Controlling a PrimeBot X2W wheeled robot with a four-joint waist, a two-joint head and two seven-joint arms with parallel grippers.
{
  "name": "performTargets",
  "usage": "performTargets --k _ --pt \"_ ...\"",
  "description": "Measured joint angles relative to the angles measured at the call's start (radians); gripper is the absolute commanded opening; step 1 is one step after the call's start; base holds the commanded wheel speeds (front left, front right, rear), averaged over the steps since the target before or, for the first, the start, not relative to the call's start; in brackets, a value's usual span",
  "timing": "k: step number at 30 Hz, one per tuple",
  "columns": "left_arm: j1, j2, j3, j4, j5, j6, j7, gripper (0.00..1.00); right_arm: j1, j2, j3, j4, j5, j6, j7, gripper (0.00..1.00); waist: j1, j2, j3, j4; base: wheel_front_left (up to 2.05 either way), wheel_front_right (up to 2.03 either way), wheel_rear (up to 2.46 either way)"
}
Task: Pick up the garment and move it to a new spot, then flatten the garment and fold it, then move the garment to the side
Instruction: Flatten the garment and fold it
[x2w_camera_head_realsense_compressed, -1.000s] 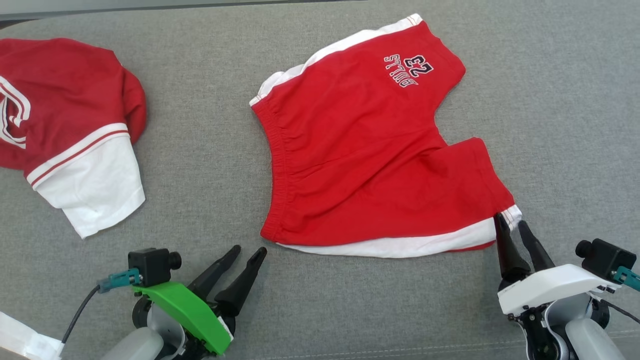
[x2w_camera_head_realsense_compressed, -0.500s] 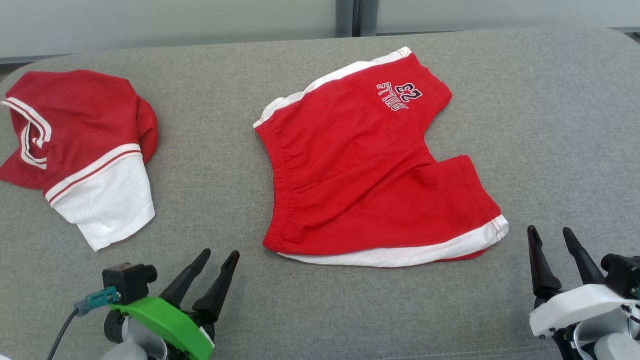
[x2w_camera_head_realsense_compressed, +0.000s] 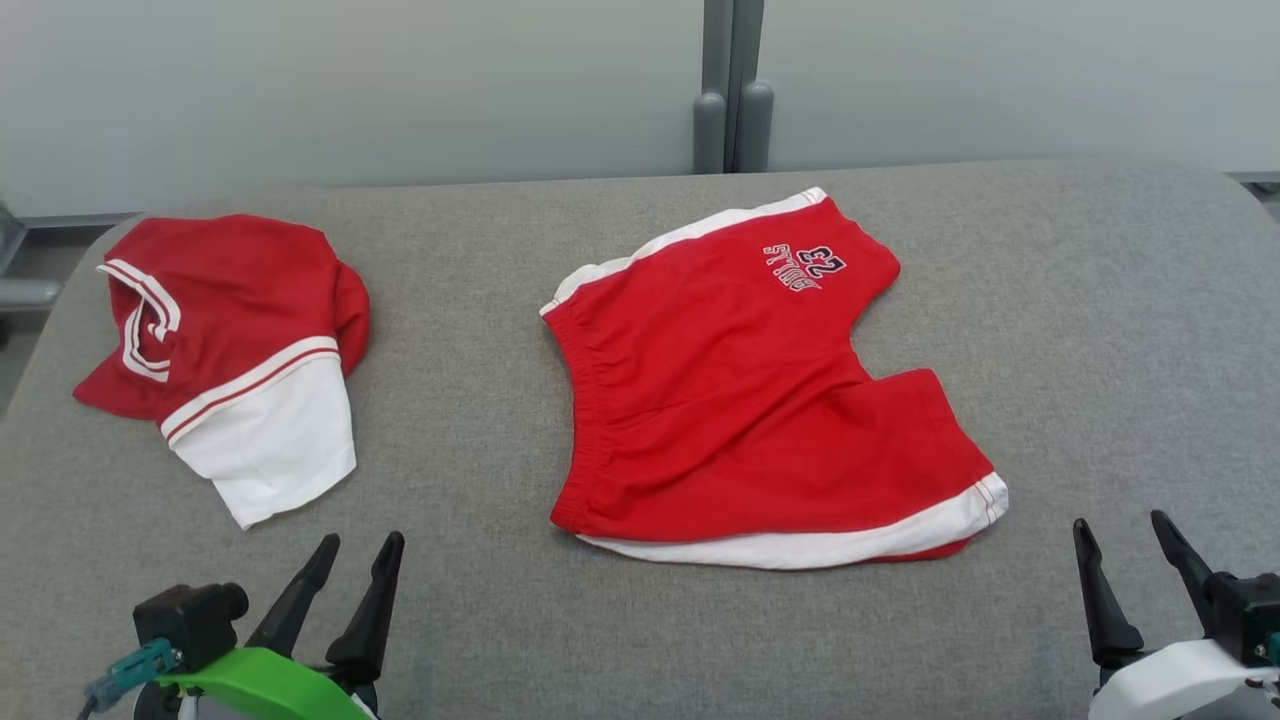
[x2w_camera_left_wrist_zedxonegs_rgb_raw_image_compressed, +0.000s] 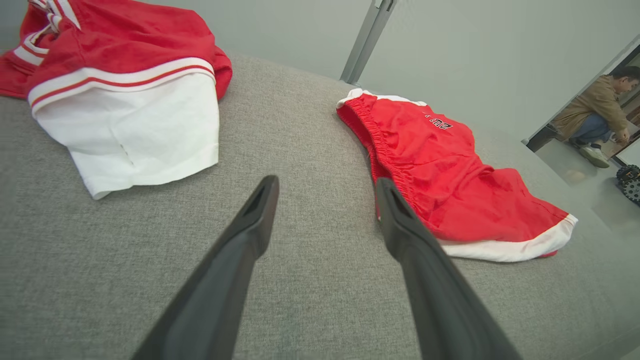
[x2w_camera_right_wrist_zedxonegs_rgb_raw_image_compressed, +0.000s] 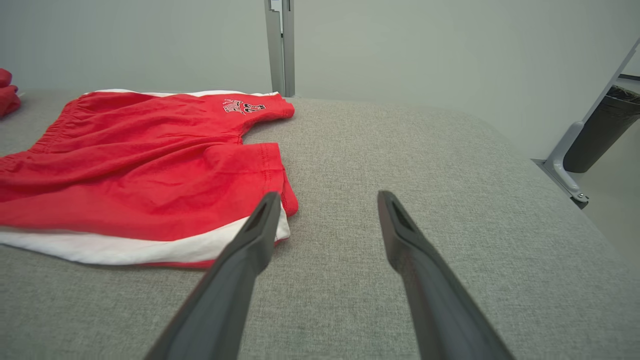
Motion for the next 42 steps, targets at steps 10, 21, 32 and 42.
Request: performTargets --k 10,21,32,42 --pt "0.122 -0.023 0.07 -0.072 0.065 0.013 0.0 1.0 0.031 0.002 -0.005 -0.017 -0.022 -0.006 0.0 1.0 0.0 0.0 -0.05 0.025 0.0 0.0 0.0" --pt "0.16 -0.046 0.106 -0.121 0.115 0.01 0.0 1.0 0.034 0.0 -0.003 -0.017 -0.048 -0.007 0.0 1.0 0.0 0.0 -0.051 0.02 0.0 0.0 0.0" --pt "0.175 -0.06 0.035 -0.148 0.14 -0.043 0.0 1.0 -0.011 0.004 0.052 -0.017 -0.066 0.005 0.037 1.0 0.0 0.0 0.006 0.017 0.0 0.0 0.0" --pt "0.015 -0.083 -0.067 -0.109 0.183 -0.087 0.061 1.0 -0.146 0.013 0.082 0.037 -0.081 0.028 0.085 1.0 0.0 0.0 0.121 0.018 0.0 0.0 0.0"
